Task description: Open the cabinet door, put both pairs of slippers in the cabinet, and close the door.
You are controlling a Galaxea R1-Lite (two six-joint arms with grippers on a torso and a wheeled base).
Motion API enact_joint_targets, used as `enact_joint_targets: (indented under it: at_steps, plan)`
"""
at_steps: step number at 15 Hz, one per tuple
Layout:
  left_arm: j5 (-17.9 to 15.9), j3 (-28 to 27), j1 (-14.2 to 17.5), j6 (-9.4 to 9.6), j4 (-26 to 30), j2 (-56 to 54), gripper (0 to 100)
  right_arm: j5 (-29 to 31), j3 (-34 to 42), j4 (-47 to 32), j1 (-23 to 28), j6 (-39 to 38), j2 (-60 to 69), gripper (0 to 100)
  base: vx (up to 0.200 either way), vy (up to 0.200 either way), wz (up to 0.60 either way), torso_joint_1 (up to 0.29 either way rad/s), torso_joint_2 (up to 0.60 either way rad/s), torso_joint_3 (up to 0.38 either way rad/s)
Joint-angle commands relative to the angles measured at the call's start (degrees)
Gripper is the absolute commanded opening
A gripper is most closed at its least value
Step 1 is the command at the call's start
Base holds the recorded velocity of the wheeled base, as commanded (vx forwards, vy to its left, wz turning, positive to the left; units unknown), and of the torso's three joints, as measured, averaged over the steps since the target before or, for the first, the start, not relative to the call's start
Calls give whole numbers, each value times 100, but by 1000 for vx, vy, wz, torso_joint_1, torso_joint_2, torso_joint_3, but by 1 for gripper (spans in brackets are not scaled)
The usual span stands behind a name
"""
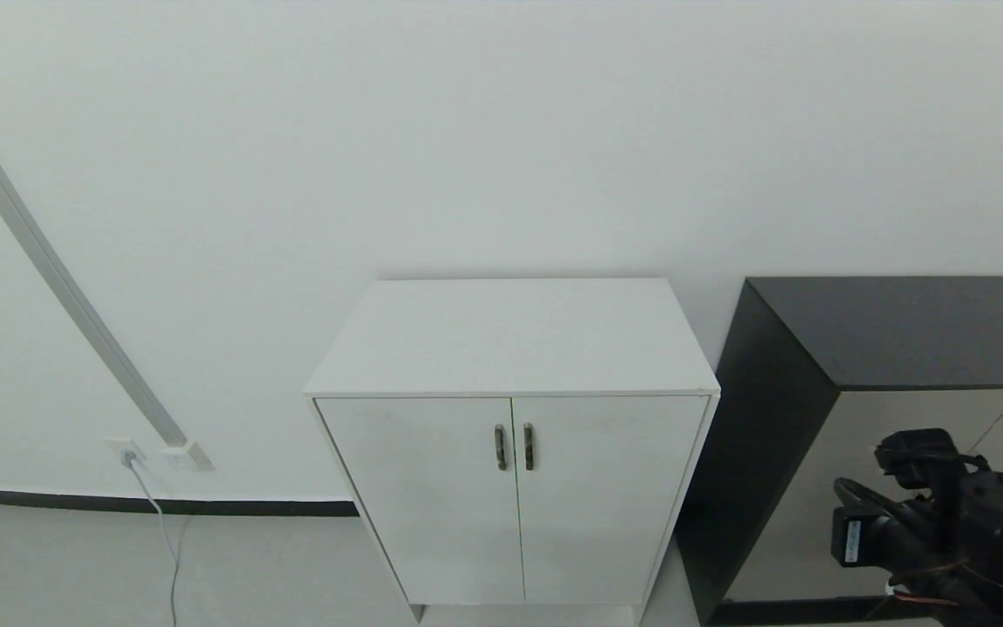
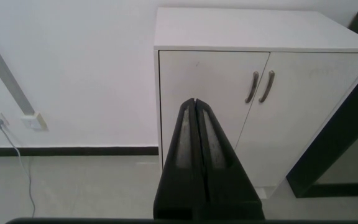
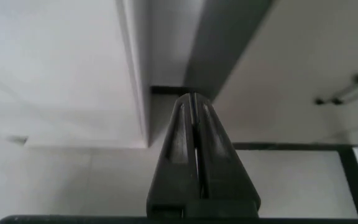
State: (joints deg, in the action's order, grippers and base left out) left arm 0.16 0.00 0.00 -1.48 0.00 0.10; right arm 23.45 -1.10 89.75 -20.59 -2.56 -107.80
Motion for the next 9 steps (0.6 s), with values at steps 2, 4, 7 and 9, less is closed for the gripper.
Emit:
enact_joint_targets:
  at_steps: [2, 4, 7, 9]
  plan:
    - [2, 0, 0, -2, 0, -1, 0, 203, 110, -458, 257, -140, 866, 0, 0, 0, 0, 0, 0, 0]
    - [2, 0, 0, -2, 0, -1, 0, 195, 110, -1240, 345, -201, 1473, 0, 0, 0, 0, 0, 0, 0]
    - [-7, 0, 0, -2, 0, -1, 0, 133, 110, -2348, 345, -210, 2299, 0, 0, 0, 0, 0, 0, 0]
    - [2, 0, 0, -2, 0, -1, 0, 124, 110, -3033, 336, -201, 2967, 0, 0, 0, 0, 0, 0, 0]
